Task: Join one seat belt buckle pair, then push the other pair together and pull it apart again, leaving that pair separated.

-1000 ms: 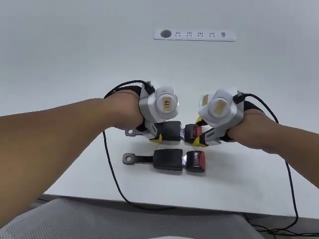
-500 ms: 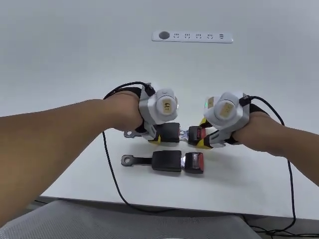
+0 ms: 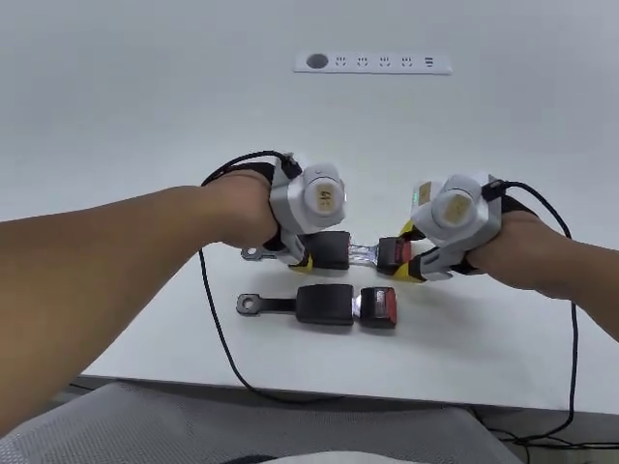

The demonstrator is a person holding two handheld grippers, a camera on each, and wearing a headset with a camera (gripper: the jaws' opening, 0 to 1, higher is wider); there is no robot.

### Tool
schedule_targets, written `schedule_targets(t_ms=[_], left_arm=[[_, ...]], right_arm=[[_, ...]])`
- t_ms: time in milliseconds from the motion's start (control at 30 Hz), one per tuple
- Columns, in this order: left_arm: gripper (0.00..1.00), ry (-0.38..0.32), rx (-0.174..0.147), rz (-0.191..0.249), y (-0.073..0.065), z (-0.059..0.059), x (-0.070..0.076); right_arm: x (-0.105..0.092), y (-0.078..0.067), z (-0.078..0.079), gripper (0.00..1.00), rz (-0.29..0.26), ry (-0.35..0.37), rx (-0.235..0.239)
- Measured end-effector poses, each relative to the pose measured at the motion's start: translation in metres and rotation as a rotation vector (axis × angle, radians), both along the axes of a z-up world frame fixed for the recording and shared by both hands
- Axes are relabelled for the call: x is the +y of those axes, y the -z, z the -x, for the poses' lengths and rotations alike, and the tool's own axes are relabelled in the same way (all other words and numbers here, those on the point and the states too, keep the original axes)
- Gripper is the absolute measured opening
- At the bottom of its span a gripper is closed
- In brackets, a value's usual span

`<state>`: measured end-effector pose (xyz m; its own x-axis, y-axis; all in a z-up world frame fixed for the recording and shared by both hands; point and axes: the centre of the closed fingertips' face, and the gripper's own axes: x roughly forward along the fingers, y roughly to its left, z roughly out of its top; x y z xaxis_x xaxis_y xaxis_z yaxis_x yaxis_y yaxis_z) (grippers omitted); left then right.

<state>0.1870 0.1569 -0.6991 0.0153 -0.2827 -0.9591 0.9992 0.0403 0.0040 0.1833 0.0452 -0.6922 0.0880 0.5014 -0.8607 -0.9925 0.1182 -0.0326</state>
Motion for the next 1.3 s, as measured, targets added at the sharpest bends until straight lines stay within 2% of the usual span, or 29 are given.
schedule_targets(t_ms=[333,367,500,767,1033,1300], left_arm=[[0.32,-0.005,0.000,0.002,-0.002,0.003,-0.001],[0.32,-0.006,0.000,0.002,-0.002,0.003,-0.001],[0.32,-0.013,-0.001,0.008,0.000,0.001,0.000],[0.32,-0.033,-0.001,0.032,0.000,0.000,0.001],[0.33,-0.052,-0.001,0.057,-0.007,0.006,-0.001],[0.33,-0.073,-0.002,0.050,-0.002,0.001,0.001]], right_arm=[[-0.039,0.001,0.002,0.33,0.046,0.010,-0.002],[-0.045,0.002,-0.002,0.33,0.048,0.013,-0.003],[-0.055,0.000,0.002,0.33,0.056,0.025,0.000],[-0.079,0.001,-0.003,0.33,0.095,0.037,0.009],[-0.087,0.002,-0.003,0.34,0.107,0.054,0.014],[-0.087,0.003,-0.003,0.35,0.125,0.067,0.015]])
